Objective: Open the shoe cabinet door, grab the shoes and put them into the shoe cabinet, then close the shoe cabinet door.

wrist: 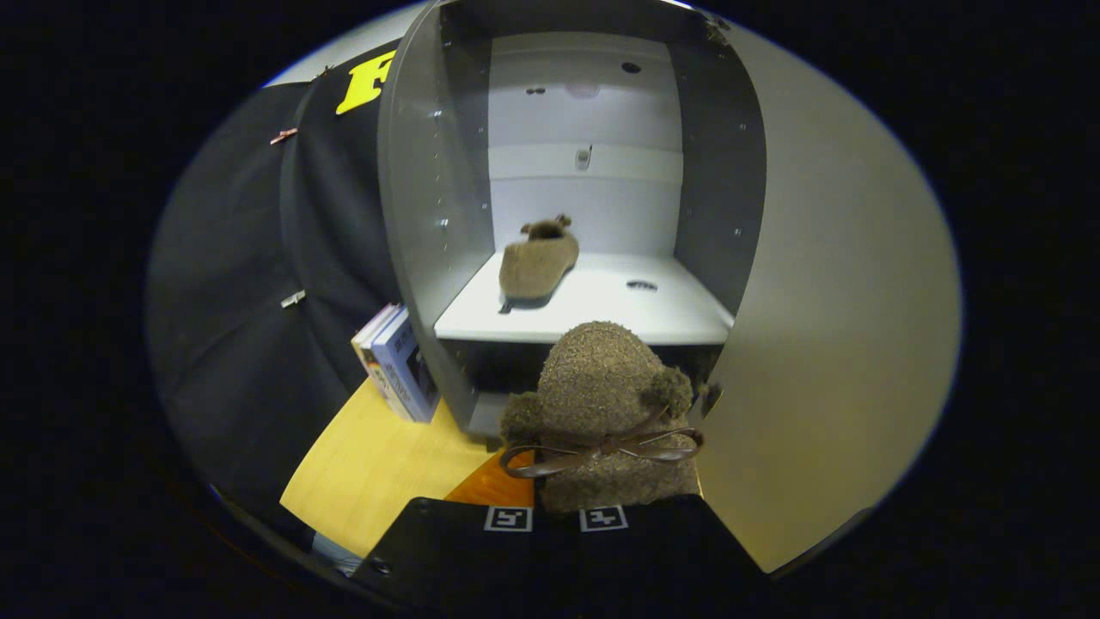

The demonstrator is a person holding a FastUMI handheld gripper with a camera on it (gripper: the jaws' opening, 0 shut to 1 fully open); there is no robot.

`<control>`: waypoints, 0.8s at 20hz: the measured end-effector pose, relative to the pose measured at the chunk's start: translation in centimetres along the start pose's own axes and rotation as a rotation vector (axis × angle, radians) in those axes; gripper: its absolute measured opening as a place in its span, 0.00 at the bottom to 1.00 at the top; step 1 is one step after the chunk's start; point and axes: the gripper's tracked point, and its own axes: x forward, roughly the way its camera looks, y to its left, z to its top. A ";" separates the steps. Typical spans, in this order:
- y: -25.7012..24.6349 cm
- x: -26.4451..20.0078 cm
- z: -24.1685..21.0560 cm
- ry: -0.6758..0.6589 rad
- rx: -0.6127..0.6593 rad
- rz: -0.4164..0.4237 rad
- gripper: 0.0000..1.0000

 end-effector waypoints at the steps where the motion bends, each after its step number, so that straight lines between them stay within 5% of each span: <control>1: -0.1 0.3 1.7 -0.020 0.001 0.001 0.06; 7: -1.6 4.2 11.3 -0.126 0.019 -0.047 0.05; 16: -4.4 15.5 17.0 -0.021 0.068 -0.133 0.05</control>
